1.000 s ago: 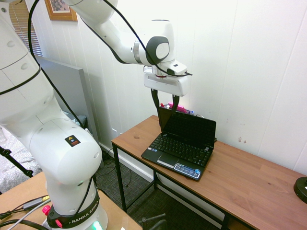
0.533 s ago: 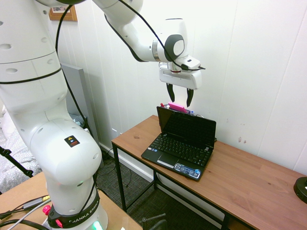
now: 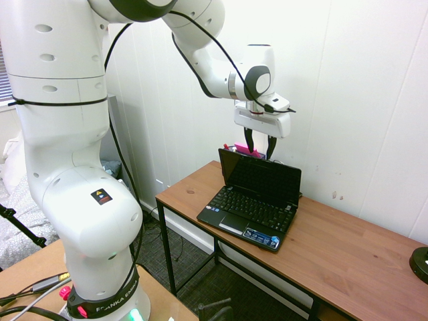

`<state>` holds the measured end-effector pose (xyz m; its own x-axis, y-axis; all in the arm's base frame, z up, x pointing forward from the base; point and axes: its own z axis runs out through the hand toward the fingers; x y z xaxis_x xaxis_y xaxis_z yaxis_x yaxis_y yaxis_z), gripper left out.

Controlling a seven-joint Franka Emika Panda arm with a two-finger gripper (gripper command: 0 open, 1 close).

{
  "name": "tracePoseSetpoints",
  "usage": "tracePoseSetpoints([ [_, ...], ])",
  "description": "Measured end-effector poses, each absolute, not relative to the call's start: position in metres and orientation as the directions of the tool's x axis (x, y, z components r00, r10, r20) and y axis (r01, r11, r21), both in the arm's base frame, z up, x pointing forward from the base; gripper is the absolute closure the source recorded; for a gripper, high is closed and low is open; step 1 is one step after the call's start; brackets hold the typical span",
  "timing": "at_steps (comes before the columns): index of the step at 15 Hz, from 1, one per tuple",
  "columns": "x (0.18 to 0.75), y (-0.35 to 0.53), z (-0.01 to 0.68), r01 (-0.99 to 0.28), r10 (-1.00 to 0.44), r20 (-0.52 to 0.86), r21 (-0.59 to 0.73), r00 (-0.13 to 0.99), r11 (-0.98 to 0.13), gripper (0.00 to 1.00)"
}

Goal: Close the laptop lid

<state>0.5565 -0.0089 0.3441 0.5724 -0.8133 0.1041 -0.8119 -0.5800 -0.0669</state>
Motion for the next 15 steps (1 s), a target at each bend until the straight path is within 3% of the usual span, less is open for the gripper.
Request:
tracePoseSetpoints([
  [15,0.533,-0.025,0.299,-0.819,-0.82,-0.001,-0.018,0.573,-0.573,1.0],
])
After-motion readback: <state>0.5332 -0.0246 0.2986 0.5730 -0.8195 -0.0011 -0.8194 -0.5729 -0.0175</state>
